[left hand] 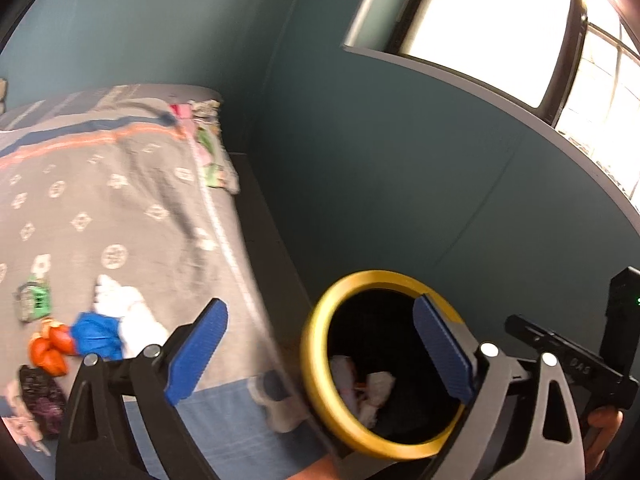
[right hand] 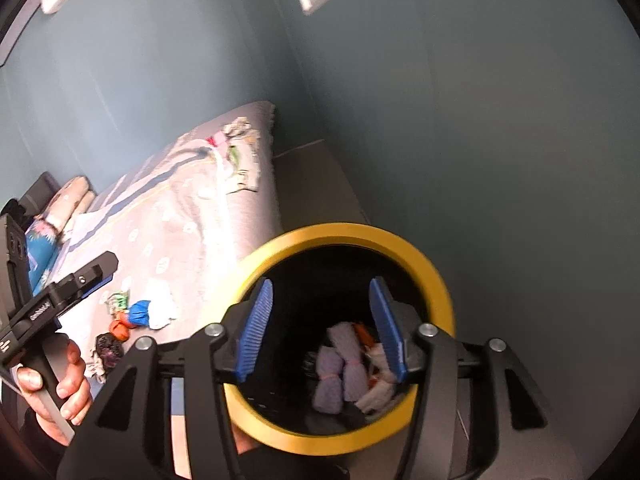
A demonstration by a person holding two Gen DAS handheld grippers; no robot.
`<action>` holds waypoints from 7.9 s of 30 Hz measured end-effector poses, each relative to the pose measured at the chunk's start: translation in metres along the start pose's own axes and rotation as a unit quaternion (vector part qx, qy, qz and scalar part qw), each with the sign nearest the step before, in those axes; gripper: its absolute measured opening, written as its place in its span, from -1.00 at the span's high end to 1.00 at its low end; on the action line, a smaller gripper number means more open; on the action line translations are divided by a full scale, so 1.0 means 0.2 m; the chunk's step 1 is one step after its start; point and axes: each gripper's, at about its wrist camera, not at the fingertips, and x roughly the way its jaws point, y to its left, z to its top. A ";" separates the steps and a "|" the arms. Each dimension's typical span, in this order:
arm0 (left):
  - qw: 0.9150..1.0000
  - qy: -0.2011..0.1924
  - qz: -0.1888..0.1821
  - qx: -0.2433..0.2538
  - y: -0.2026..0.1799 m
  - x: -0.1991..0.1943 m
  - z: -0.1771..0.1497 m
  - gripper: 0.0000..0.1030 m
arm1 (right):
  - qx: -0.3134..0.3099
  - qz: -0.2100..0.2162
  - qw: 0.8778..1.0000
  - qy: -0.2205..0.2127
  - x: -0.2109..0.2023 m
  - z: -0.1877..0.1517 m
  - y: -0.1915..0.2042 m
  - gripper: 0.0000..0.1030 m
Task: Collect trash
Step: 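Move both open tools back toward the remaining items on the bed, then grasp the pink fabric with the left tool while the right tool grasps white tissues, then carry the pink fabric and white tissues over the yellow-rimmed bin with both tools, then open both tools to drop the pink fabric and tissues into the bin, then move both open tools back toward the black bag and blue glove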
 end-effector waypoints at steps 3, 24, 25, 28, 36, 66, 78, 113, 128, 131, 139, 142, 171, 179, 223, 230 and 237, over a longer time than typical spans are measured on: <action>1.000 -0.009 0.014 -0.015 0.11 -0.09 0.00 -0.82 | -0.018 0.017 1.000 -0.004 0.00 0.01 0.12 -0.08; 0.983 -0.047 0.146 -0.100 0.90 -0.64 -0.15 -0.84 | -0.145 0.094 0.985 0.029 0.30 -0.02 1.05 -0.24; 0.982 -0.045 0.152 -0.106 0.94 -0.65 -0.16 -0.84 | -0.151 0.095 0.983 0.033 0.32 -0.03 1.09 -0.24; 0.977 -0.043 0.167 -0.123 1.06 -0.70 -0.20 -0.84 | -0.167 0.094 0.981 0.042 0.36 -0.06 1.18 -0.24; 0.968 -0.022 0.200 -0.149 1.27 -0.73 -0.32 -0.84 | -0.184 0.100 0.975 0.070 0.57 -0.10 1.39 -0.24; 0.955 0.100 0.235 -0.148 1.46 -0.39 -0.64 -0.84 | -0.176 0.057 0.966 0.181 1.57 -0.30 1.64 -0.14; 0.957 0.118 0.220 -0.146 1.46 -0.33 -0.66 -0.09 | -0.212 0.054 0.956 0.195 1.61 -0.38 1.70 0.43; 0.974 0.002 0.198 -0.112 1.26 -0.71 -0.48 0.66 | -0.175 0.113 0.970 0.128 1.04 -0.18 1.58 0.69; 0.979 -0.049 0.186 -0.065 0.91 -0.90 -0.33 0.65 | -0.175 0.133 0.973 0.074 0.50 -0.07 1.33 0.69; 0.981 -0.058 0.174 -0.062 0.83 -0.92 -0.29 0.66 | -0.170 0.134 0.974 0.062 0.41 -0.04 1.27 0.68; 0.987 -0.069 0.133 -0.049 0.63 -0.89 -0.18 0.66 | -0.154 0.139 0.978 0.034 0.22 0.03 1.10 0.68; 0.989 -0.070 0.124 -0.041 0.56 -0.86 -0.15 0.65 | -0.144 0.138 0.980 0.025 0.17 0.05 1.03 0.68; 0.998 -0.022 0.006 0.064 -0.11 -0.29 0.06 0.65 | -0.046 0.063 0.997 -0.022 -0.02 0.24 0.27 0.68; 0.997 0.014 -0.014 0.080 -0.22 -0.05 0.03 0.65 | -0.025 0.041 0.999 -0.008 0.05 0.24 0.12 0.68; 0.999 0.044 -0.011 0.025 -0.12 0.21 -0.08 -0.53 | 0.048 0.028 0.998 0.040 0.33 0.16 -0.11 0.13; 1.000 0.019 0.020 -0.006 0.09 0.02 -0.07 -0.65 | 0.017 0.058 0.997 0.045 0.33 0.18 0.09 -0.04; 0.998 -0.004 0.063 -0.030 0.33 -0.17 -0.06 -0.69 | -0.021 0.095 0.994 0.056 0.36 0.17 0.37 -0.10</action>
